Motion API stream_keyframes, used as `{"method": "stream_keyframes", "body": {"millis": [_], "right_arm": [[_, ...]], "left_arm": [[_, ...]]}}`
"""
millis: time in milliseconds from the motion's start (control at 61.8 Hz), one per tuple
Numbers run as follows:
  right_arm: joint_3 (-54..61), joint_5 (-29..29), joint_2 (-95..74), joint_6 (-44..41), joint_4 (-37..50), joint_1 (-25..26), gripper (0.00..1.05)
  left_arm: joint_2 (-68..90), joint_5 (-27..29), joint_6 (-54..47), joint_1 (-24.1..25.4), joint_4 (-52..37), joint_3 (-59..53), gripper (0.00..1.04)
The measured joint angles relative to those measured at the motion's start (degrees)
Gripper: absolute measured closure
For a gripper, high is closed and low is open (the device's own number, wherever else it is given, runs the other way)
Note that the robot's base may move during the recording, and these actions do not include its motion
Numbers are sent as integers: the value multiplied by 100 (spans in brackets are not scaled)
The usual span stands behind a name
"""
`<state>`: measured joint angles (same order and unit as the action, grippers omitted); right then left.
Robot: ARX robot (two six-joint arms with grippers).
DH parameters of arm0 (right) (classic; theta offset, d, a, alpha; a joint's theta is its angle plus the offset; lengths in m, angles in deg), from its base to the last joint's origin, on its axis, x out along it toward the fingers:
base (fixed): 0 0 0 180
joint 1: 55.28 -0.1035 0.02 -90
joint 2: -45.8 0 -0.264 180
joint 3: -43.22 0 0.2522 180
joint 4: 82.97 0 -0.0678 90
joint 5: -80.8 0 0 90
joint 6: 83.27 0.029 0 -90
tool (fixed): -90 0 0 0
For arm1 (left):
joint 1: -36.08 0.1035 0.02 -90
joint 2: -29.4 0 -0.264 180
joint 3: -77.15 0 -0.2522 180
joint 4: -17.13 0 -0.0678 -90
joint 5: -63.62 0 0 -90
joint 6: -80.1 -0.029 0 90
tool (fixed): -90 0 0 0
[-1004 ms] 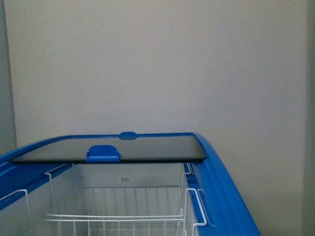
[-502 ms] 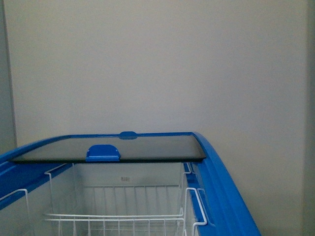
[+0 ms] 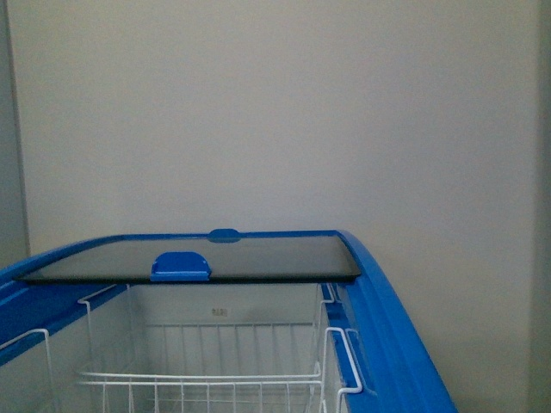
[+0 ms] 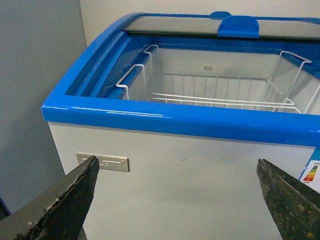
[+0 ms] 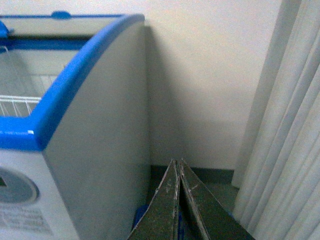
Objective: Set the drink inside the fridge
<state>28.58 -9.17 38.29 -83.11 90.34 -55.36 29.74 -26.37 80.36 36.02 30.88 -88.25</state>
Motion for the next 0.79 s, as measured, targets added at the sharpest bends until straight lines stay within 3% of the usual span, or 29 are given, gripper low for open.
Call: {"method": "stream_keyframes", "body": {"millis": [49,243,518,745,793], "right_arm": [[0,-2,448,2,-608,0,102],[0,-9,723,-9,-697,0,101],[0,-2,726,-4,-697,0,56],[0,-4,726,-4,-697,0,9],[0,-2,726,0,-697,0,6]], "left_arm": [[0,2,0,0,0,0,8],[0,0,0,0,0,0,8],[0,0,0,0,-2,0,8],[0,0,0,0,0,0,8],[0,0,0,0,0,0,8]]}}
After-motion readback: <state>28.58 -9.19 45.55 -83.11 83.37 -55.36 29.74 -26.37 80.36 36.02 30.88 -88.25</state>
